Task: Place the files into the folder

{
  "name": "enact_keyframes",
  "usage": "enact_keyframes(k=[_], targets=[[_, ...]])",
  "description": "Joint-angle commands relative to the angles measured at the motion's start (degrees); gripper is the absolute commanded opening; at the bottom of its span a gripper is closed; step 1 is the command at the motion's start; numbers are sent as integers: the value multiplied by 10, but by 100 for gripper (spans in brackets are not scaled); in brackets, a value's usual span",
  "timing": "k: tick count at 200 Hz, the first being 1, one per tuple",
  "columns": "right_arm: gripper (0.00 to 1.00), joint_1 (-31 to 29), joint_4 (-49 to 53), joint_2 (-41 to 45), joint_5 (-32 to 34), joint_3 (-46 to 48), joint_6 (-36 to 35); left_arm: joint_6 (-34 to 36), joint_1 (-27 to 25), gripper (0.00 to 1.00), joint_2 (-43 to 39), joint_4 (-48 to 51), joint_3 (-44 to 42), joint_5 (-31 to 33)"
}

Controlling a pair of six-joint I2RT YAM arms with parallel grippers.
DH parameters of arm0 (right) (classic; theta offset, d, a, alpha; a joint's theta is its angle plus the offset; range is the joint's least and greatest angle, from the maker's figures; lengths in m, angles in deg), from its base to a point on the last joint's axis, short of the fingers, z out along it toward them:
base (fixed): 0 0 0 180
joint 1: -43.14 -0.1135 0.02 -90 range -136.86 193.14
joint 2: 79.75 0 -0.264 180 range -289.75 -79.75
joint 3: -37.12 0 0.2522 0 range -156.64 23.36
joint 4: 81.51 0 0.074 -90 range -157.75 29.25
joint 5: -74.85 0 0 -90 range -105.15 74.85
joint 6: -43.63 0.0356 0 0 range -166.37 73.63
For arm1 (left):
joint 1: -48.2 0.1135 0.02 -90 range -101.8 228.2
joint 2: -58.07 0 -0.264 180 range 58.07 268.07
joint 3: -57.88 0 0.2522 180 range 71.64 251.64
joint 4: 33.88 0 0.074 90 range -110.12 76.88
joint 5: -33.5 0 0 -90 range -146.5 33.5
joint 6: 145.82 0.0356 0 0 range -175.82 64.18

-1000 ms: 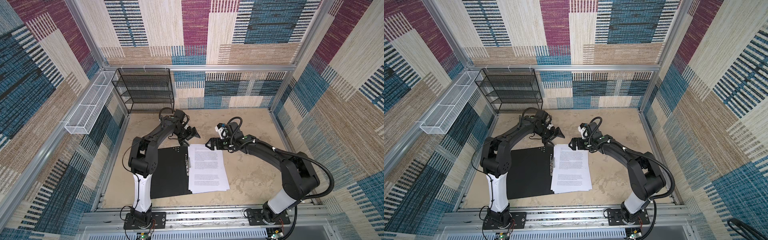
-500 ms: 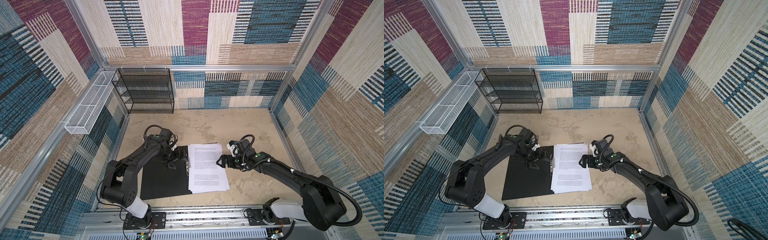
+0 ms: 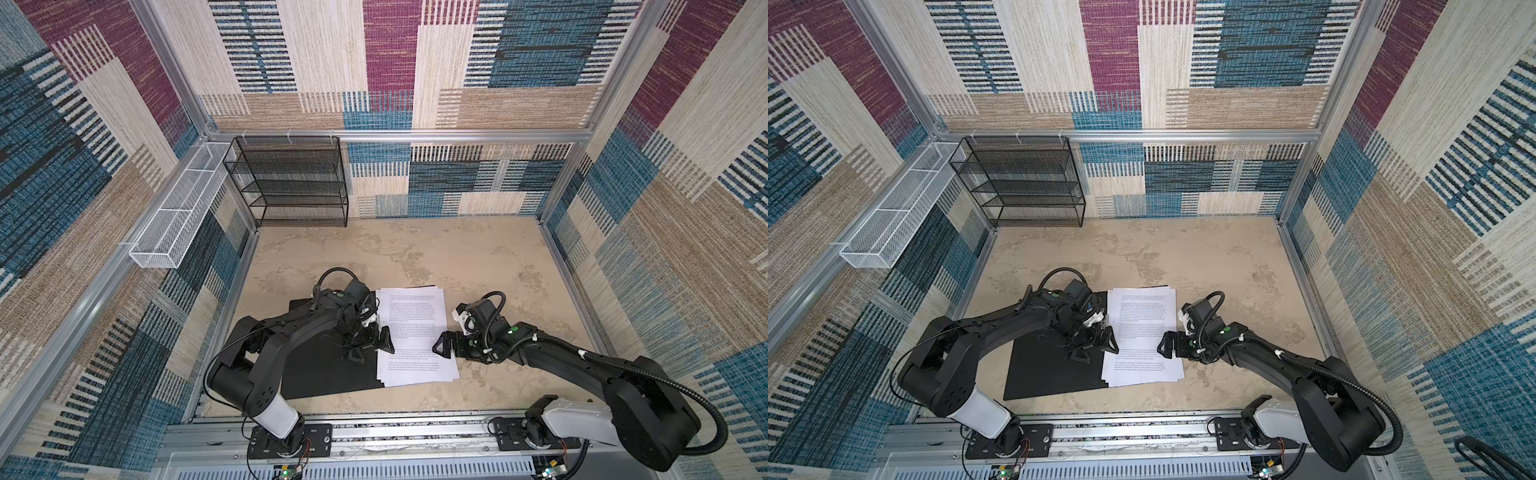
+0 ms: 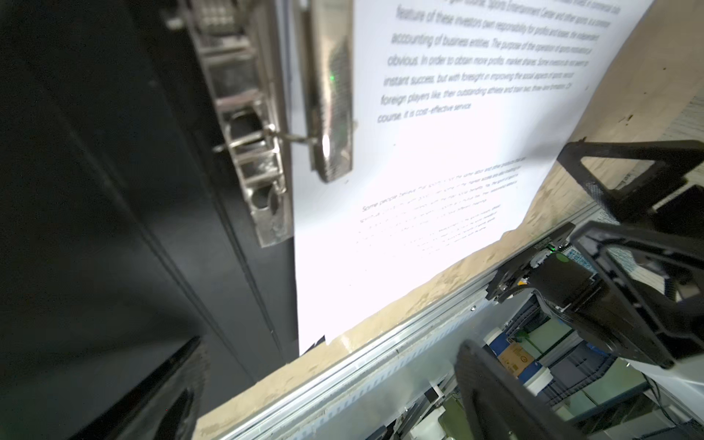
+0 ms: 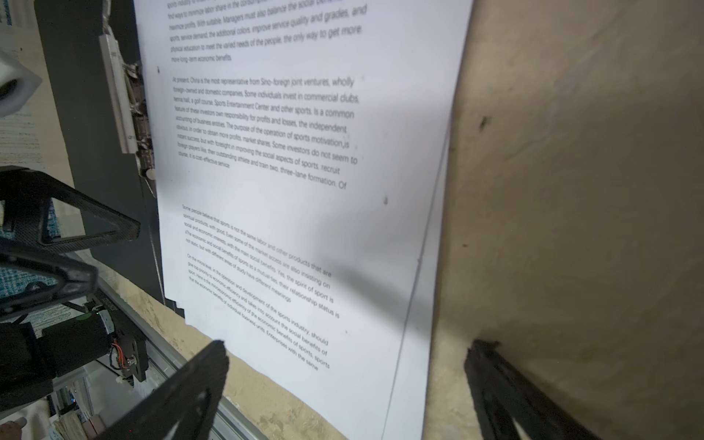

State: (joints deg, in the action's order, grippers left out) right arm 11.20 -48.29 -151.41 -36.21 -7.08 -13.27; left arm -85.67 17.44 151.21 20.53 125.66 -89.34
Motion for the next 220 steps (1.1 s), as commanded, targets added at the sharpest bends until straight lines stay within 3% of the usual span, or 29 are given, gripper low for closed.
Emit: enact_keyframes(k=[1,102,139,164,198,220], targets=[[100,-6,-8,-5,-2,12,24,-4,-11,99,18,-24,12,-10],[100,-34,-33,-17,-21,9,43,-46,-70,99,34,-49,13,-30],[100,-38,-4,-12,24,2,40,-56,-77,99,22,-48,26,-31],[100,-38,-12,-7,10,3,42,-60,-79,99,36,-56,26,-46],[100,-39,-8,-11,24,0,40,-58,-80,99,36,-15,31,23],[100,-38,15,-14,66,-12,37,-47,-79,99,8,31,57,62]])
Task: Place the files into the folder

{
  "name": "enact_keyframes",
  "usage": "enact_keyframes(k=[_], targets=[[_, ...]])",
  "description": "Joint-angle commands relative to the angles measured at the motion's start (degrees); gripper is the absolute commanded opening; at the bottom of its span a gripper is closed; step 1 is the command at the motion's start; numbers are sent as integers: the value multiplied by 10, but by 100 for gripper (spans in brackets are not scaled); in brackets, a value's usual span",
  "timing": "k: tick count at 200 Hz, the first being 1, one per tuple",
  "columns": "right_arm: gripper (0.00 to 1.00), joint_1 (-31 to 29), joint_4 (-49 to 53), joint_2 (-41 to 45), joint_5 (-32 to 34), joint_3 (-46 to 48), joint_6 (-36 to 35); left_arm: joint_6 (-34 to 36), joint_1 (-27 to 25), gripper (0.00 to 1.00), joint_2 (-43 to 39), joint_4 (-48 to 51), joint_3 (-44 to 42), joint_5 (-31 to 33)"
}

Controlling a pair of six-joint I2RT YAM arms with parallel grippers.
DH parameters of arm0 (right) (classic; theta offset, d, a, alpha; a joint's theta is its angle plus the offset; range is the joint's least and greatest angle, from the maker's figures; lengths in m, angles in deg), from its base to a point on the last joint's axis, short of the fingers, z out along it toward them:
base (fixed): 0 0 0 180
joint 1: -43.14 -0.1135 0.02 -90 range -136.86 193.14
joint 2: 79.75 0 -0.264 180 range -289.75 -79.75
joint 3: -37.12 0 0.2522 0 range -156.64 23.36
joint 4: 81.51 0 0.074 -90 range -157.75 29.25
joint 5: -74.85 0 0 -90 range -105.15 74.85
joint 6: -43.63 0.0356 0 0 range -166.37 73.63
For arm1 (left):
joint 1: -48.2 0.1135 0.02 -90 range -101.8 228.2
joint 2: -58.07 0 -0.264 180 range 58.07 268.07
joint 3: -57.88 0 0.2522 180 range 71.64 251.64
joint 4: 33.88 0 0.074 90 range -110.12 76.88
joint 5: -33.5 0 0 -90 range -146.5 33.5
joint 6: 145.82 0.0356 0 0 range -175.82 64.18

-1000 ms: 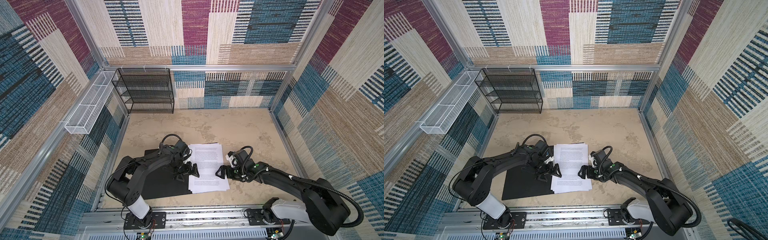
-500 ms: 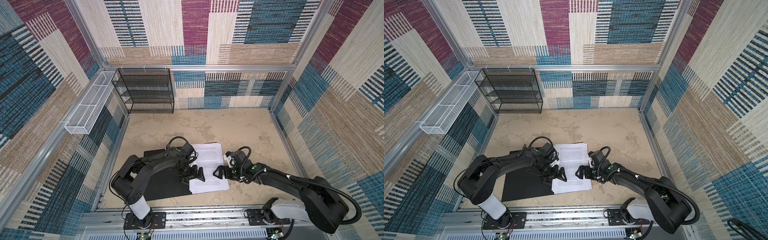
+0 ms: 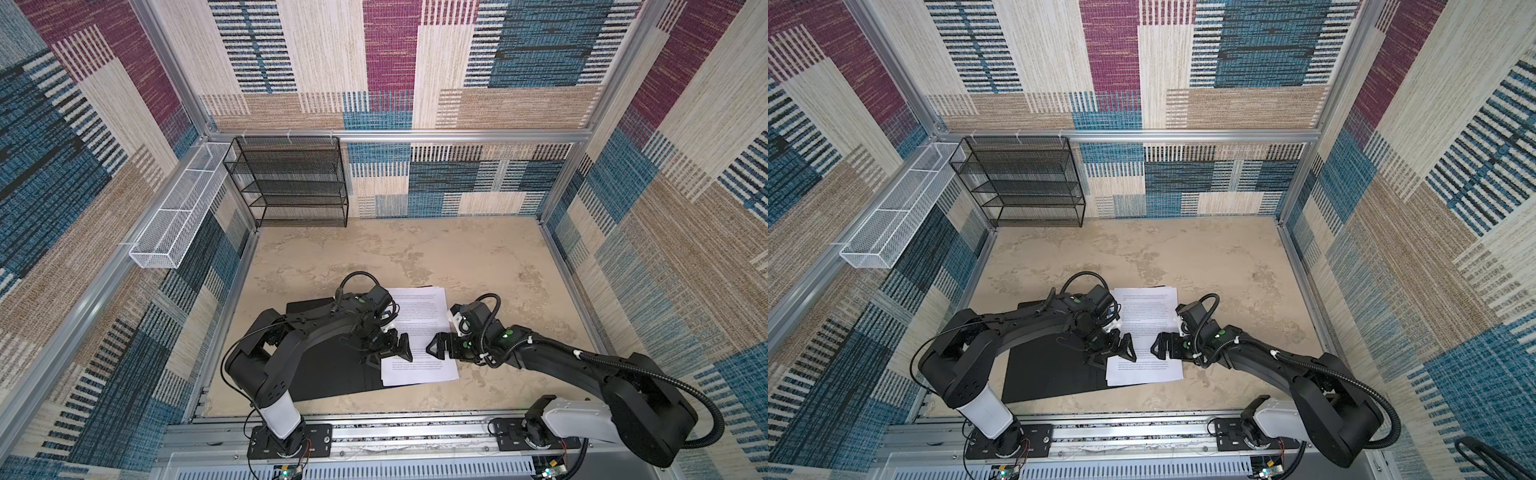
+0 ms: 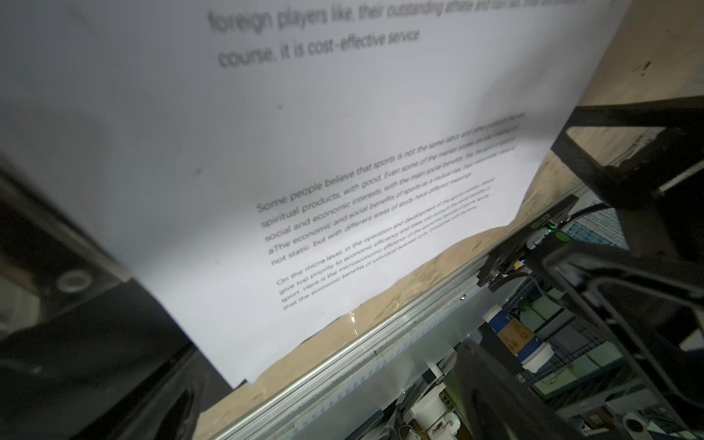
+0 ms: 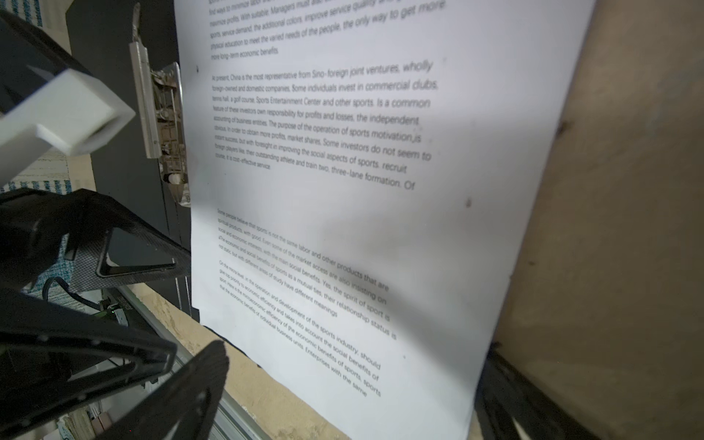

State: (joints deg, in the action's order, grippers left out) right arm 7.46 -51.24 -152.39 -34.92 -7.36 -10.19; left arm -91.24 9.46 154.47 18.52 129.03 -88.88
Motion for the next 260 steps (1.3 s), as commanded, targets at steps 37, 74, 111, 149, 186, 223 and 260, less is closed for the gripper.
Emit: enact_keyframes(k=[37,74,111,149,186,223,260], targets=[[100,-1,69,-34,110,-39,0,33,19,99,-42,121,59,90],[100,5,65,-27,117,-72,-12,28,82,99,-81,113,54,84],[100,35,43,-61,87,-118,-41,33,172,99,-56,84,65,37],[100,62,27,-121,90,-160,-60,29,209,100,2,54,88,15],[100,63,6,-178,73,-193,-68,18,218,100,49,33,106,3],[100,63,-18,-206,48,-202,-63,18,217,100,92,30,123,9],[100,56,-37,-239,18,-219,-59,21,217,100,118,27,114,10]])
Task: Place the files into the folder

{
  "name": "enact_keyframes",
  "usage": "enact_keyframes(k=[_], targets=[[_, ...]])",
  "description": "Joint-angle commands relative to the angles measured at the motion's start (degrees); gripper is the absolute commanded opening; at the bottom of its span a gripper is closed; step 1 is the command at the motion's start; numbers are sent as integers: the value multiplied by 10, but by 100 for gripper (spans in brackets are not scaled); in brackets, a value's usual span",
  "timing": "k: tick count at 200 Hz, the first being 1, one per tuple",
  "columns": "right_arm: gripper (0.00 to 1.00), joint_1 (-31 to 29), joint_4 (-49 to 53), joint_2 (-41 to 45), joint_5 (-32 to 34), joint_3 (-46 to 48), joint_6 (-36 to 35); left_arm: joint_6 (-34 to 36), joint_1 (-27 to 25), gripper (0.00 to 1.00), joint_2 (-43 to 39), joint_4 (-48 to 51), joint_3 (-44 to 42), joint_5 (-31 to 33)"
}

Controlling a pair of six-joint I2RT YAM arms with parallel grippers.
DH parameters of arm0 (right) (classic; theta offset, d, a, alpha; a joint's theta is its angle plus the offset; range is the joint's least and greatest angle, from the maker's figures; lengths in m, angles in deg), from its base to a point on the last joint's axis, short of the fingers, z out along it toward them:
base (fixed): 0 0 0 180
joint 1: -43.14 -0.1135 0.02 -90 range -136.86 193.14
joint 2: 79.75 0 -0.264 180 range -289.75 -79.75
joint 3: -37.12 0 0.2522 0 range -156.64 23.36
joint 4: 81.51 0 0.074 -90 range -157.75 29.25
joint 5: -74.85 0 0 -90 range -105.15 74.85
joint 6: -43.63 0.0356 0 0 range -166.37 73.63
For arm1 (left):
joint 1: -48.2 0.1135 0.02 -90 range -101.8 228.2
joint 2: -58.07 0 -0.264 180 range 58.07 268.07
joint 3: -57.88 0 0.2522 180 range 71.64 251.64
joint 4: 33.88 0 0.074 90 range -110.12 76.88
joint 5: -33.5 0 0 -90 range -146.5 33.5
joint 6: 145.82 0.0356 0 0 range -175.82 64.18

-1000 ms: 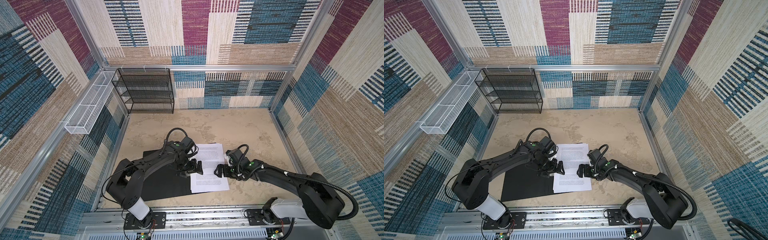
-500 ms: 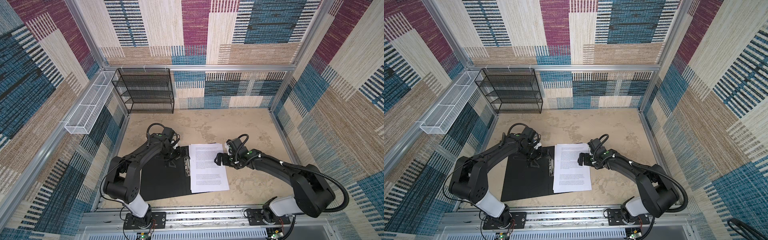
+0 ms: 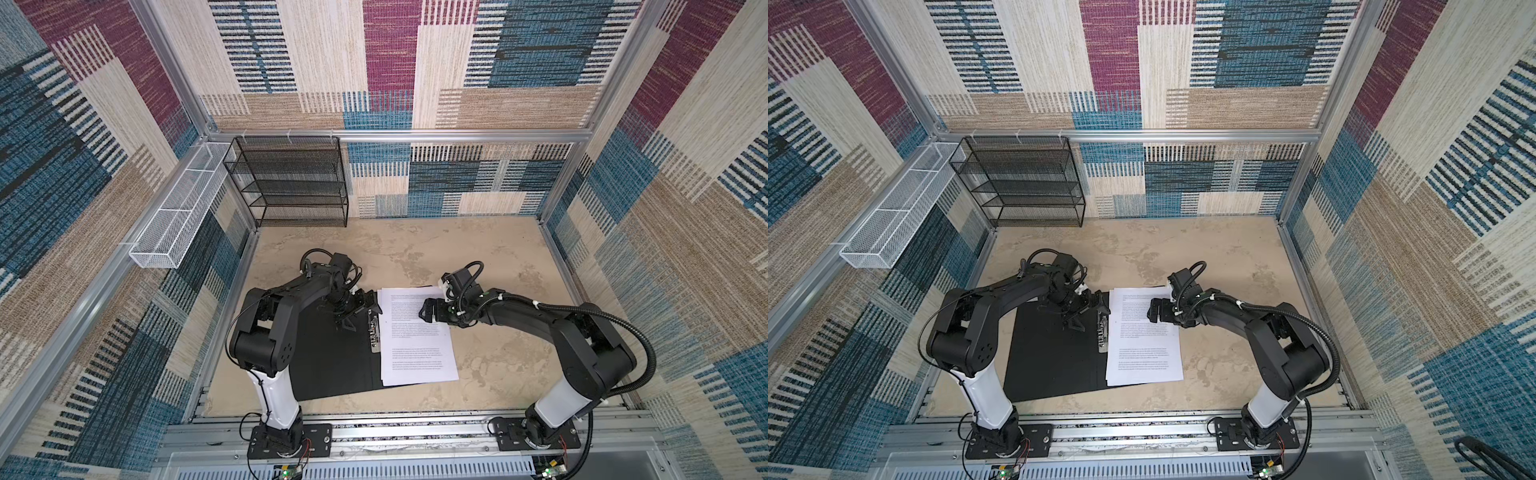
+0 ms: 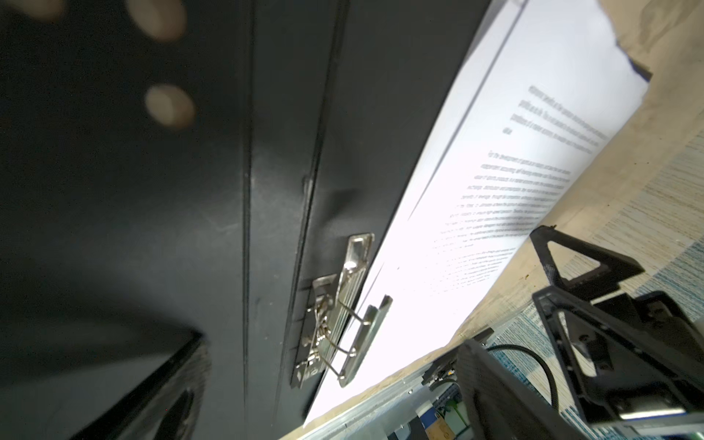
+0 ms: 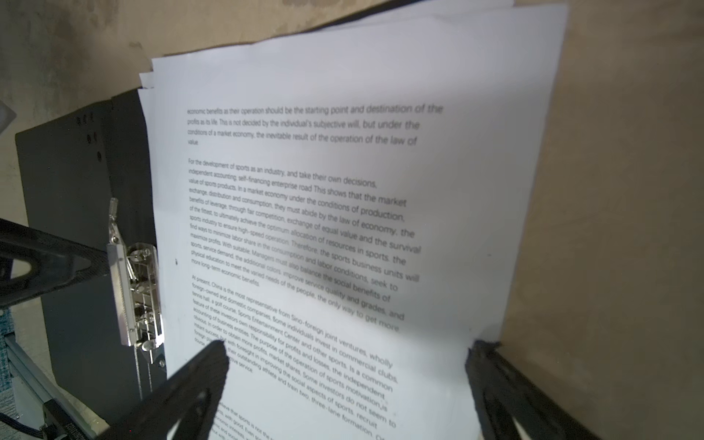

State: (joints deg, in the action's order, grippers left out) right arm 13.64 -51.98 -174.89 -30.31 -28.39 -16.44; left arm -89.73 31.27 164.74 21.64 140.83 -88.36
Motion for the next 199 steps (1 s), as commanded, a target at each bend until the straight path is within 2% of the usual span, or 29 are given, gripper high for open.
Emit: enact_keyframes(k=[1,67,90,122,163,199], targets=[[100,-6,-29,-14,-28,-9,4,6,-1,100,16,-4,-4,5],[100,-55,-20,-32,-26,-45,32,2,-4,100,24,-13,-10,1],[100,-65,3,-8,30,-52,42,2,-4,100,24,-13,-10,3],[100,-64,63,-5,126,-94,19,-5,-3,100,26,-19,-10,-8],[100,-63,58,-42,107,-128,-9,1,1,100,21,0,10,-31],[100,-63,55,-89,123,-160,-14,1,1,100,29,0,12,-33]])
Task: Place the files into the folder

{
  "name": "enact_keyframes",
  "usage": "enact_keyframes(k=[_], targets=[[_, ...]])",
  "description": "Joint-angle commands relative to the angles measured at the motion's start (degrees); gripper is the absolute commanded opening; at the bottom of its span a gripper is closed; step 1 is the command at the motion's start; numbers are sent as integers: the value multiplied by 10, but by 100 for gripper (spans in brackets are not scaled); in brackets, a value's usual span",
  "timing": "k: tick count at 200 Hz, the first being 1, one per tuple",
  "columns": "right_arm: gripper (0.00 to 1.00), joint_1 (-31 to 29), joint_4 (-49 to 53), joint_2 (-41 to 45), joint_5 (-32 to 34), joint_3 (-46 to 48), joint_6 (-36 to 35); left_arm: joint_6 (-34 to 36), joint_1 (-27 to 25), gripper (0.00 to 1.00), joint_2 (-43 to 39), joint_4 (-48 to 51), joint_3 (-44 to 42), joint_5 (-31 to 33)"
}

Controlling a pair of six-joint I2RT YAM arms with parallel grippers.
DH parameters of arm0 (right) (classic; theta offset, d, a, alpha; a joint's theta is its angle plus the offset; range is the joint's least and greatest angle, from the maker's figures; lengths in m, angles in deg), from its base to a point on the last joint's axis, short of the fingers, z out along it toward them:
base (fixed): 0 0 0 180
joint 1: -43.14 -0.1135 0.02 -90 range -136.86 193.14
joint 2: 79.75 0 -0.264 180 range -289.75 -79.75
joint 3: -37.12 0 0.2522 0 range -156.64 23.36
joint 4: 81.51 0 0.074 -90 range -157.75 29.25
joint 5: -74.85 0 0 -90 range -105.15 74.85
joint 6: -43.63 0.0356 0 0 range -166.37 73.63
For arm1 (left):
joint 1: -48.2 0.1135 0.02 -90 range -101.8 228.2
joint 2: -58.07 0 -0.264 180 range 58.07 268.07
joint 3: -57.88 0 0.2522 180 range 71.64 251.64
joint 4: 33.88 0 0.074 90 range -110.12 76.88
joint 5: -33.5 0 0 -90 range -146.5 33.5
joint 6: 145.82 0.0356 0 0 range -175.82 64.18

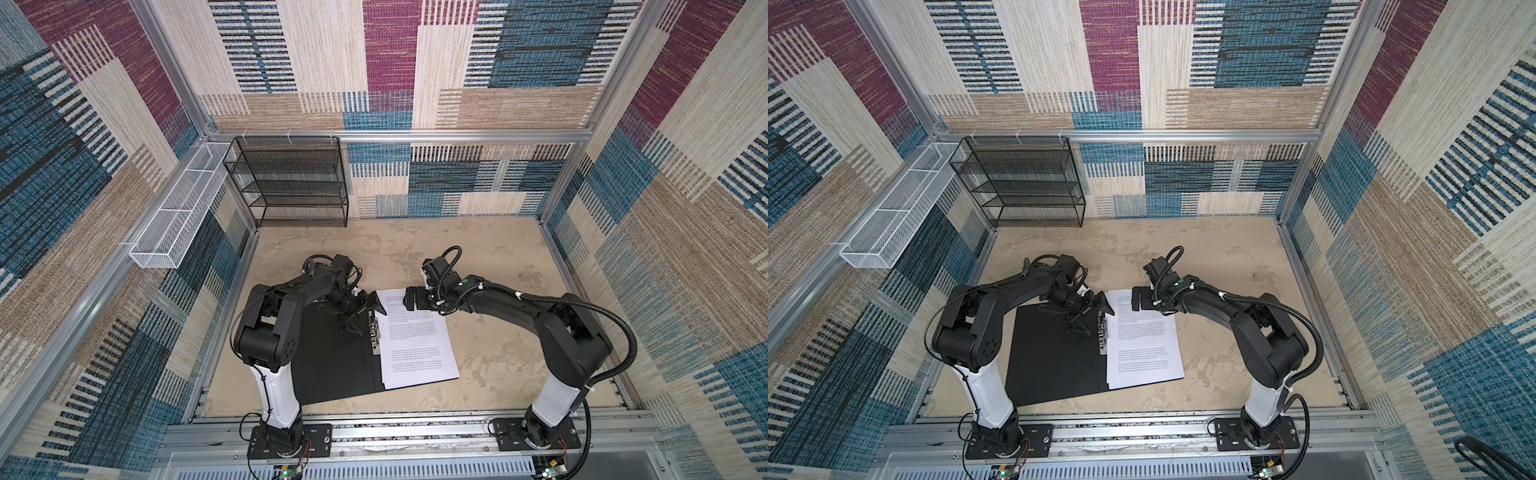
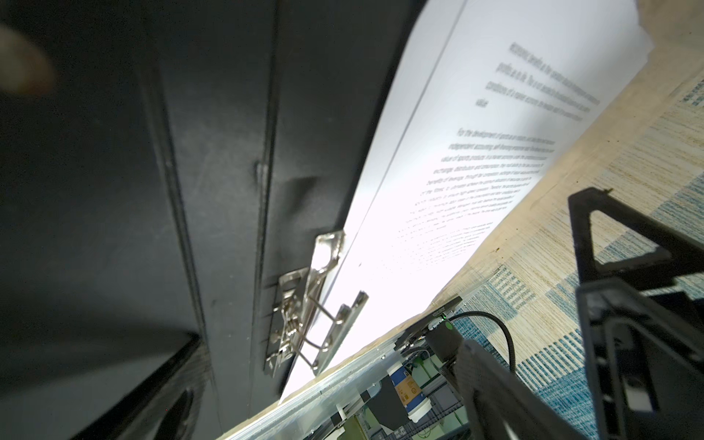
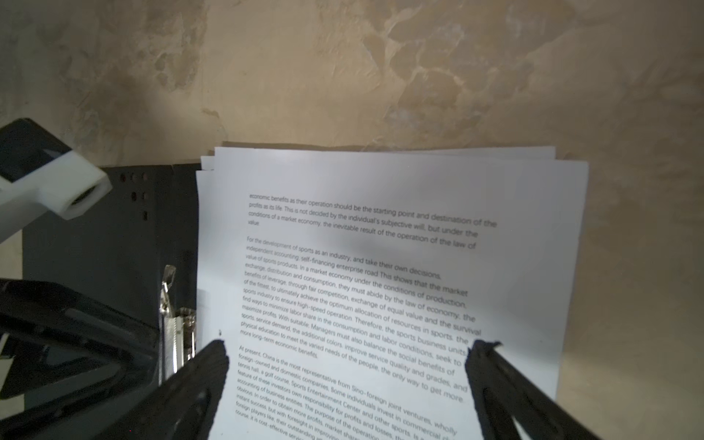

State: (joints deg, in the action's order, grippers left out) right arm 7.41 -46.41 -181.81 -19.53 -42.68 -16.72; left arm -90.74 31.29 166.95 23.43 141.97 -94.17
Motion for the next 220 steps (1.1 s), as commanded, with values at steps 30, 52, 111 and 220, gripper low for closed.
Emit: enact_keyframes(k=[30,52,111,220], targets=[[100,-1,-15,-48,-16,-26,-7,13,1,100,15,-19,1,23],[100,-8,-35,-61,-49,-19,4,10,1,100,22,-22,3,18],[99,-29,-84,-68,-121,-9,30,10,2,100,26,-25,4,14],[100,9,-7,22,-20,-20,17,8,7,100,19,-29,0,8]])
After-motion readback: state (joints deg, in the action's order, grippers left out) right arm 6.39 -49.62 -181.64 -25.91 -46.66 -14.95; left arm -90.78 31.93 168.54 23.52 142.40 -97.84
